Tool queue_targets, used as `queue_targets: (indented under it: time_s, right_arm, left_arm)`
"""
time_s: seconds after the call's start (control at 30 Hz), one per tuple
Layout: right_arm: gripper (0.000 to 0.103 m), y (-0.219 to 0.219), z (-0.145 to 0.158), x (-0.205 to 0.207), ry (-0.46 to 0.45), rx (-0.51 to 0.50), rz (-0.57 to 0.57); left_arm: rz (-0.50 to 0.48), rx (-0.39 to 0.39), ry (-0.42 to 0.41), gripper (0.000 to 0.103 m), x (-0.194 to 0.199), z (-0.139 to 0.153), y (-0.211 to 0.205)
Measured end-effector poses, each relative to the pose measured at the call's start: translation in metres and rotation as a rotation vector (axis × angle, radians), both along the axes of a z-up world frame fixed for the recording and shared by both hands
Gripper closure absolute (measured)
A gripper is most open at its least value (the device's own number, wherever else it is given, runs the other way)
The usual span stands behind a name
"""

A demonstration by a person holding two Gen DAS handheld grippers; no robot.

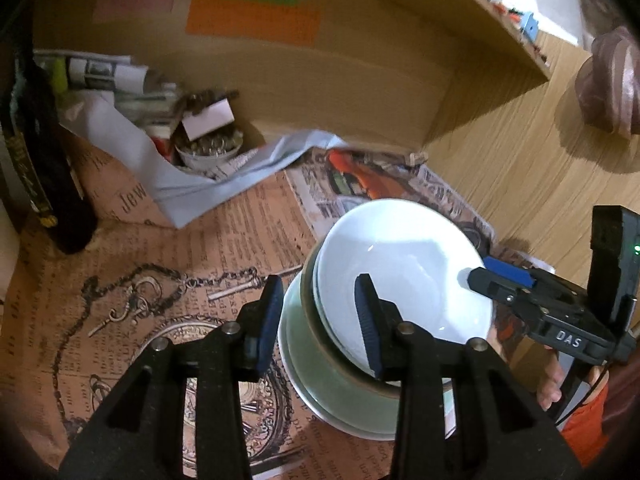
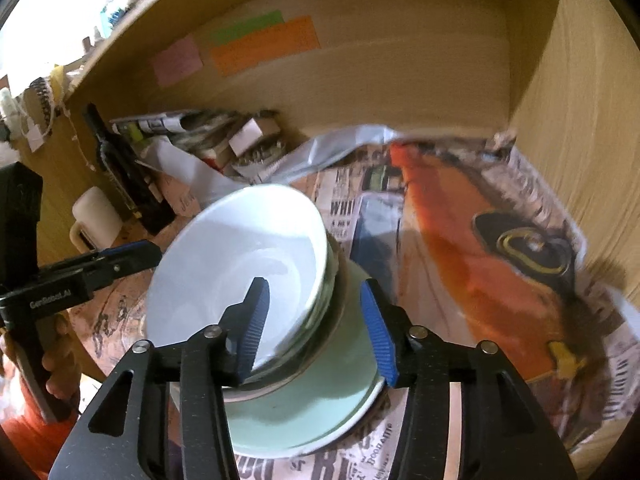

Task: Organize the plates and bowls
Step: 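Open the left tool and pull it back from the stack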

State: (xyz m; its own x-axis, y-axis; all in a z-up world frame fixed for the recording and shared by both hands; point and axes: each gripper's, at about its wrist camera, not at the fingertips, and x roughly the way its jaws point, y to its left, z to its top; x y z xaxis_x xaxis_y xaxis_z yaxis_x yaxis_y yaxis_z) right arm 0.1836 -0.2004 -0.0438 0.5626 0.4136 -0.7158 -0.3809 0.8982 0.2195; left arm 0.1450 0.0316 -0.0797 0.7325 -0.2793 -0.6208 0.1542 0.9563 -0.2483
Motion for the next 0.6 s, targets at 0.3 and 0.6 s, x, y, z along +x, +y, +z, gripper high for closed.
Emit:
queue_targets:
  time_s: [0.3,0.6]
  right_arm:
    - [0.049,0.0,0.059,-0.038,-0.219,0.009,0.003]
    - [0.041,0.001,0.097,-0.075,-0.39,0.055,0.002]
  left_arm:
    - [0.039,0.047,-0.223,0.048,-0.049,0.044,-0.013]
    - [0.09,0.131,-0.466,0.033,-0.114,0.084,-0.034]
